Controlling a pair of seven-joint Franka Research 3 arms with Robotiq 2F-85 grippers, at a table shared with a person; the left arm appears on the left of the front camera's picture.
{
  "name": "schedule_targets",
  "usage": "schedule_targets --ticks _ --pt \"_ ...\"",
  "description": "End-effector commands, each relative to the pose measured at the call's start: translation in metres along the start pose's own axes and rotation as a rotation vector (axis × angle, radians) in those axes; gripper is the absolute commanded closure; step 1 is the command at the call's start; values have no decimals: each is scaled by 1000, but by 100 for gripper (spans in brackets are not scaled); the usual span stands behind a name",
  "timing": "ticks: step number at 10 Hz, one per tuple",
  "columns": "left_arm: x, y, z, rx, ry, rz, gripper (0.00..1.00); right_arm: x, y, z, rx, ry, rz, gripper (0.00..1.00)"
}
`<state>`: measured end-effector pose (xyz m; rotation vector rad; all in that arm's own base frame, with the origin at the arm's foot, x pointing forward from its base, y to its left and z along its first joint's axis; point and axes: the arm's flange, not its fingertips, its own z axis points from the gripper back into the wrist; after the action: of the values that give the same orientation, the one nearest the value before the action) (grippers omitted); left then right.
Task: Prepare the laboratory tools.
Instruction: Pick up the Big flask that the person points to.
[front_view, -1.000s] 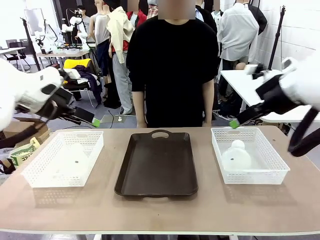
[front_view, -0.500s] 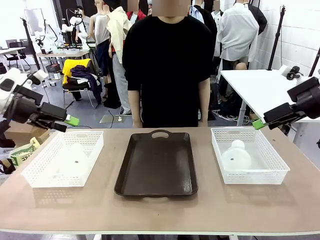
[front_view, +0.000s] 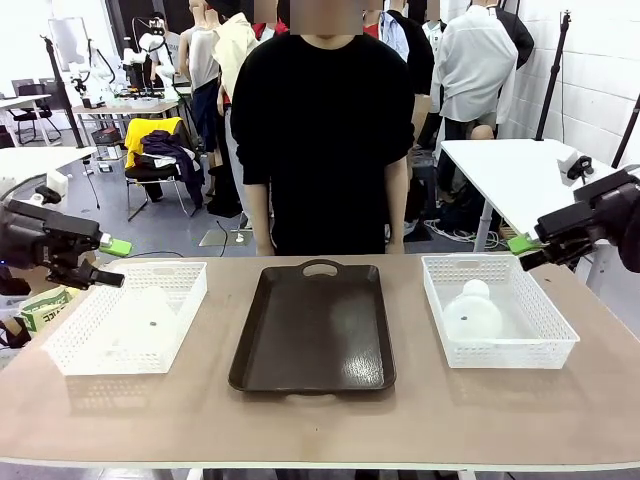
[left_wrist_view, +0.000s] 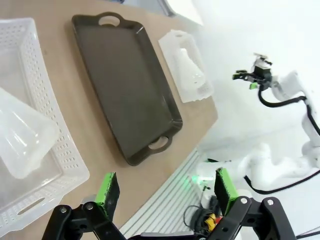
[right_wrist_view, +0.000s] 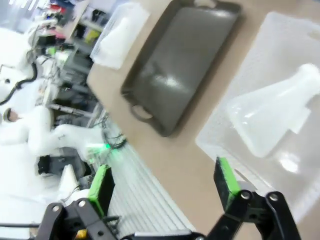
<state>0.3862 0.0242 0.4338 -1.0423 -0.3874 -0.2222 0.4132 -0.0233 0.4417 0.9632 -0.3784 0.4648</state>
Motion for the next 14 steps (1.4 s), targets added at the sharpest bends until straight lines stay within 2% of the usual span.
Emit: schedule_targets --ticks 1,3,4,7,10,11,14 --pt "10 24 -2 -47 7 56 0 19 -44 -4 199 59 -83 0" --pt "5 49 -1 -180 -41 98 0 17 -67 -24 306 55 -93 0" --pt "4 56 -2 -202 -56 105 0 15 -74 -30 314 85 -128 0" --pt "6 56 -3 -213 -64 109 0 12 -80 -31 275 150 -204 0" --pt "5 52 -2 -199 -86 112 0 14 -80 -31 251 140 -206 0" --pt "6 55 -3 -196 -48 127 0 10 -84 -32 289 140 -201 0" --pt "6 55 -3 -196 -48 127 0 10 -84 -32 289 140 -201 0"
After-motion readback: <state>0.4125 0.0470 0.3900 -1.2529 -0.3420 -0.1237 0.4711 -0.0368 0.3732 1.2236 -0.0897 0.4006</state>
